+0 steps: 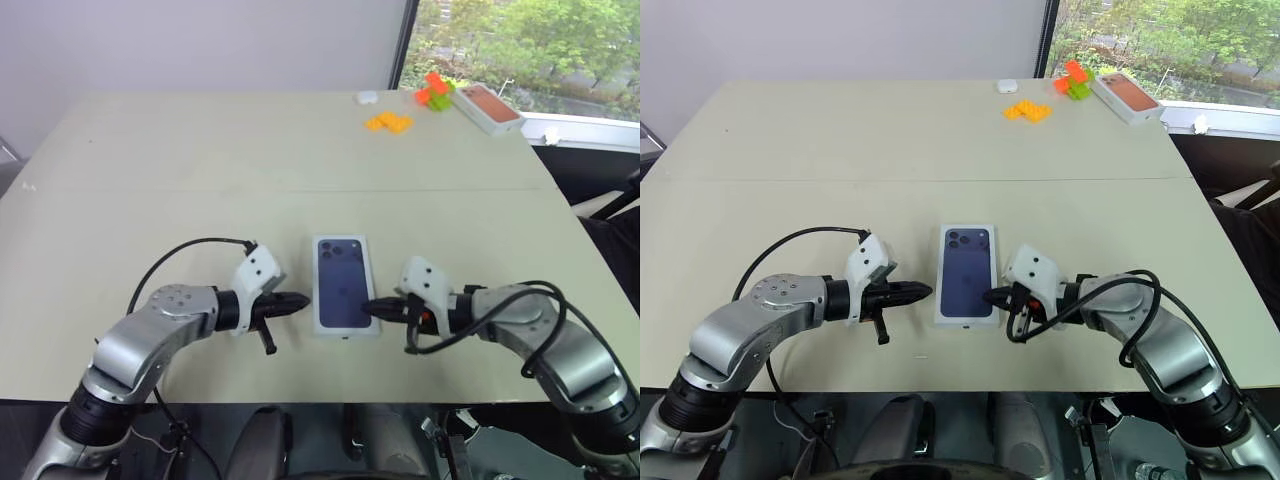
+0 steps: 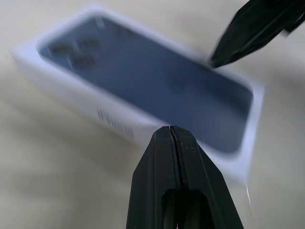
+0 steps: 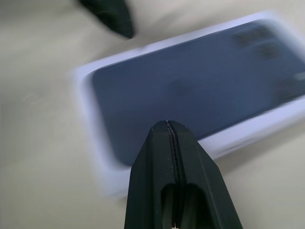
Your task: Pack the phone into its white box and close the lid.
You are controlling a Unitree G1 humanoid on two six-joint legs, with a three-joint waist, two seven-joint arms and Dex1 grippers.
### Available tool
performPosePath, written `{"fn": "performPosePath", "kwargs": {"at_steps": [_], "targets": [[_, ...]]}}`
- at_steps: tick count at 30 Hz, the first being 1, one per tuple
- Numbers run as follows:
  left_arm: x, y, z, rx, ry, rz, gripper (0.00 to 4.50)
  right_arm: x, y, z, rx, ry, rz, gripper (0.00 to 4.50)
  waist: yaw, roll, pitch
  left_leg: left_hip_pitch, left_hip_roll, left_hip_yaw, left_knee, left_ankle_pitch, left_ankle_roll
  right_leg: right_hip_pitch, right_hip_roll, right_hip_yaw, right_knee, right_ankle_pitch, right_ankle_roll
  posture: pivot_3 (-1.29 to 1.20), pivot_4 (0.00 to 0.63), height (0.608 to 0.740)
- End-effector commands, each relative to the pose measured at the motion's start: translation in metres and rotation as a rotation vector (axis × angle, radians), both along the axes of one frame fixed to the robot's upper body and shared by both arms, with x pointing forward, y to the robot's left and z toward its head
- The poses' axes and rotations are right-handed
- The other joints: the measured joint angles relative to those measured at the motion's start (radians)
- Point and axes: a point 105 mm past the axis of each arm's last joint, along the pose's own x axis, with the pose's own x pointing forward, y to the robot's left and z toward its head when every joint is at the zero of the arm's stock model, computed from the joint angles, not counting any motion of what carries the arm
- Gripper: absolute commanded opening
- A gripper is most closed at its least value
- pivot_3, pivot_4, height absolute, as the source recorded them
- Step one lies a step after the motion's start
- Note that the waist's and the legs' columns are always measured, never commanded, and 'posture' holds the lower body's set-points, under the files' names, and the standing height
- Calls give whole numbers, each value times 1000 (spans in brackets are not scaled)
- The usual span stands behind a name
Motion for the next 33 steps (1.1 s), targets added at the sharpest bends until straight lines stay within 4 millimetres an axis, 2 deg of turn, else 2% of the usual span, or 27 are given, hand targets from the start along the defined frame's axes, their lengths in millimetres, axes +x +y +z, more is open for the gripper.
{"fn": "performPosePath", "kwargs": {"at_steps": [1,8,13,15,17,20,22,24,26,28,31,33], "targets": [[4,-4,-8,65,-32,-7,45,5,-2,-7,-62,-33,-20,0,0,0,0,1,0,0,0,0,0,1,0,0,0,0,0,0,150,740],[6,-5,-21,83,13,21,45,8,-3,-12,-80,-36,-36,0,-1,-1,0,4,2,0,0,0,1,3,2,0,1,0,0,0,150,740],[12,5,-27,99,20,84,45,10,-2,-10,-81,-56,-35,0,0,-1,-1,8,2,0,0,0,1,7,1,0,0,-2,3,0,150,740],[12,9,-27,85,19,105,45,13,-1,-6,-70,-81,-43,0,-1,-1,-1,10,2,0,0,0,1,9,1,0,0,-4,1,0,150,740],[15,16,-14,7,-11,153,45,20,0,8,-15,-134,-67,0,-5,-1,-1,11,2,0,0,0,1,9,1,0,0,-4,1,0,150,740],[21,33,7,-83,-61,229,45,35,-2,27,63,-206,-157,0,-4,-2,0,9,5,1,0,0,1,7,2,0,1,-4,1,0,150,740],[29,59,23,-122,-128,337,45,43,-15,52,203,-265,-228,0,0,-2,0,8,5,0,-1,0,1,5,3,0,1,-1,2,0,150,740],[34,85,34,-130,-191,432,45,48,-33,65,281,-279,-298,0,1,-2,1,8,5,-1,-2,0,1,5,3,0,1,0,0,0,150,740],[32,109,39,-109,-229,481,45,46,-48,68,302,-251,-329,0,1,-2,1,7,5,0,-2,0,1,4,3,0,0,0,0,0,150,740],[28,132,41,-85,-244,526,45,45,-72,66,298,-221,-383,0,1,-2,0,5,3,0,-3,0,1,4,1,0,-2,0,0,0,150,740],[23,157,39,-96,-215,593,45,45,-98,58,247,-207,-451,0,2,-1,0,2,2,1,-3,-1,2,3,0,0,-5,0,0,0,150,740],[19,173,37,-89,-201,621,45,43,-107,53,219,-197,-472,0,2,-2,0,0,1,1,-2,-1,2,1,-1,0,-5,0,0,0,150,740]]}}
